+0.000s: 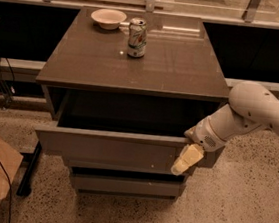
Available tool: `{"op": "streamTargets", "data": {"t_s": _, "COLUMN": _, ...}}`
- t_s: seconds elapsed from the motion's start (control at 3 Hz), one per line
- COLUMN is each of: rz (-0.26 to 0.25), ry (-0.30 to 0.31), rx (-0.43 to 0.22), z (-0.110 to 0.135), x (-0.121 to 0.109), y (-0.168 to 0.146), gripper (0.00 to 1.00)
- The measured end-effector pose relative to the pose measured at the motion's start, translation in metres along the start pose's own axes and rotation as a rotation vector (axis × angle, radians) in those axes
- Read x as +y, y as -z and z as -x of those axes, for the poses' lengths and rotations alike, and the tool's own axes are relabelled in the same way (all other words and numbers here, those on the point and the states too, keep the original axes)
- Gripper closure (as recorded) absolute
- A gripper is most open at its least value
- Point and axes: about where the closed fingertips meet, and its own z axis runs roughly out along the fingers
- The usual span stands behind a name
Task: Open top drawer
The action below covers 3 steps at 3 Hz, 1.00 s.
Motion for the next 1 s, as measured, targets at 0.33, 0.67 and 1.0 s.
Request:
{"op": "streamTargets", "data": {"t_s": 0.33, "rz": 0.061, "ry": -0.011, "rx": 0.052, "z": -0.015, "x": 0.025, "y": -0.003, "gripper": 0.37}}
{"op": "streamTargets", "data": {"t_s": 0.67, "rz": 0.061, "ry": -0.011, "rx": 0.052, "z": -0.015, "x": 0.025, "y": -0.003, "gripper": 0.59}}
{"op": "streamTargets", "data": {"t_s": 1.0, "rz": 0.103, "ry": -0.055, "rx": 0.084, "z": -0.032, "x": 0.055, "y": -0.007, "gripper": 0.59}}
